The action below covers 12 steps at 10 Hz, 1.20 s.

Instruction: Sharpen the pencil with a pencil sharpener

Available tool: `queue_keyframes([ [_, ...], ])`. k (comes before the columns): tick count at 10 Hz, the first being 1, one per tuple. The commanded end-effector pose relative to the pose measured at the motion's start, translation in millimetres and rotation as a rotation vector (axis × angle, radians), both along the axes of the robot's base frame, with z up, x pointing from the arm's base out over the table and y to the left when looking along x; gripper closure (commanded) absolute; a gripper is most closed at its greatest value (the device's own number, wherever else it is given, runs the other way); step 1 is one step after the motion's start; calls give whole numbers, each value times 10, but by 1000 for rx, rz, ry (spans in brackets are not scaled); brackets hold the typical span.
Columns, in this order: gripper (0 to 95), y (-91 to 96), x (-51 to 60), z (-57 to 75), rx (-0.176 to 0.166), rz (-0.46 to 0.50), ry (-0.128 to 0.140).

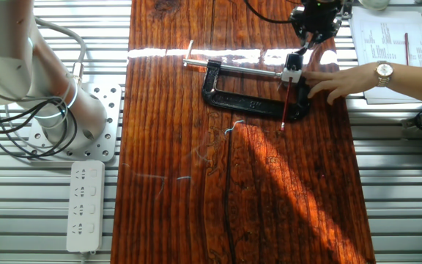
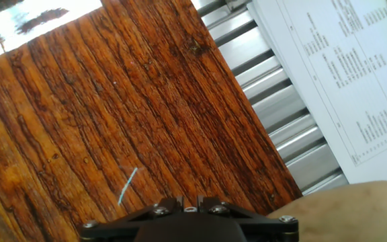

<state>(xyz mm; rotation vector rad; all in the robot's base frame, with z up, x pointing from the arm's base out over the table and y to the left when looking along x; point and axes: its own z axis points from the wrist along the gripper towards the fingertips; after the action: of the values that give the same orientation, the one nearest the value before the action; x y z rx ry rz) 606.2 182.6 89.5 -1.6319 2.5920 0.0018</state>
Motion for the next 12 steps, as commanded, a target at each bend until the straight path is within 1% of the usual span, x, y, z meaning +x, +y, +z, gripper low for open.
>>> queue_keyframes([
  [1,950,7,-4,2,-3,51,2],
  [4,950,7,-4,2,1,87,5],
  [5,950,8,-5,-2,12,96,8],
  [6,950,20,-12,-8,9,91,16],
  [8,950,42,-21,5,9,83,17],
  [9,950,49,-24,25,-1,79,21],
  [10,950,58,-30,31,-11,79,35],
  [11,950,64,-52,17,-8,79,36],
  [12,950,64,-86,2,-4,75,31],
])
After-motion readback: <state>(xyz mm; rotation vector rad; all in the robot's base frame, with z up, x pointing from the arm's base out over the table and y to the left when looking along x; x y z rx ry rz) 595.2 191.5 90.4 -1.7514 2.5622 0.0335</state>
